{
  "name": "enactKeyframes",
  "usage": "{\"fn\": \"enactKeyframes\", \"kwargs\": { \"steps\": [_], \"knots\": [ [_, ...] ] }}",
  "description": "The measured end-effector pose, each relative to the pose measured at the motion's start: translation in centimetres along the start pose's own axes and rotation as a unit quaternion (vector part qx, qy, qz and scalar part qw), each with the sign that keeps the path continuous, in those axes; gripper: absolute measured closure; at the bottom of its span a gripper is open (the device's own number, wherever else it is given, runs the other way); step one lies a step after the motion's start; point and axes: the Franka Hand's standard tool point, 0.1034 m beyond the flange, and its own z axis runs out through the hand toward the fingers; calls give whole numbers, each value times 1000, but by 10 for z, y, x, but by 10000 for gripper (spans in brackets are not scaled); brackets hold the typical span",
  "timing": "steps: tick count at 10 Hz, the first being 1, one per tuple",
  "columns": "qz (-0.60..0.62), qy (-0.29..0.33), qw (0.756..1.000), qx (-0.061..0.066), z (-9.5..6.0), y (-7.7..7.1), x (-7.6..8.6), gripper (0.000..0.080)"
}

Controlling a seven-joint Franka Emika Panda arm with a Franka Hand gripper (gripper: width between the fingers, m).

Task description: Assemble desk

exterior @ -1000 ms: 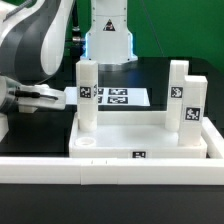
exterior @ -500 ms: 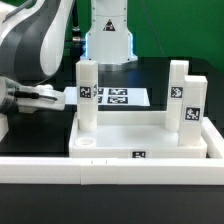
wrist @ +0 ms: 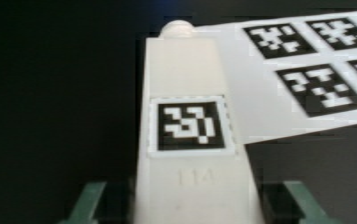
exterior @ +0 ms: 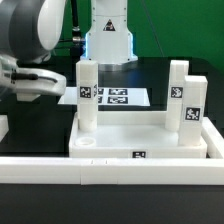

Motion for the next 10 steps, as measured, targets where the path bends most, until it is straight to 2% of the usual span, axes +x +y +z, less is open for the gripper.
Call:
{"fn": "enactKeyframes", "kwargs": {
  "steps": [1,3,5,6,7,8,10],
  "knots": [
    [-10,10,1000,-3,-8,-3,-2,512],
    [-8,12,1000,-3,-5,-1,2,512],
    [-11,22,1000,-6,-9,0,4,512],
    [-18,15,1000,-5,-23,-6,-2,511],
    [-28,42,999,-16,-47,-17,-5,511],
    [-35,84,996,-25,-61,-22,-5,511],
    [-36,156,987,-32,-64,-17,0,511]
  ]
}}
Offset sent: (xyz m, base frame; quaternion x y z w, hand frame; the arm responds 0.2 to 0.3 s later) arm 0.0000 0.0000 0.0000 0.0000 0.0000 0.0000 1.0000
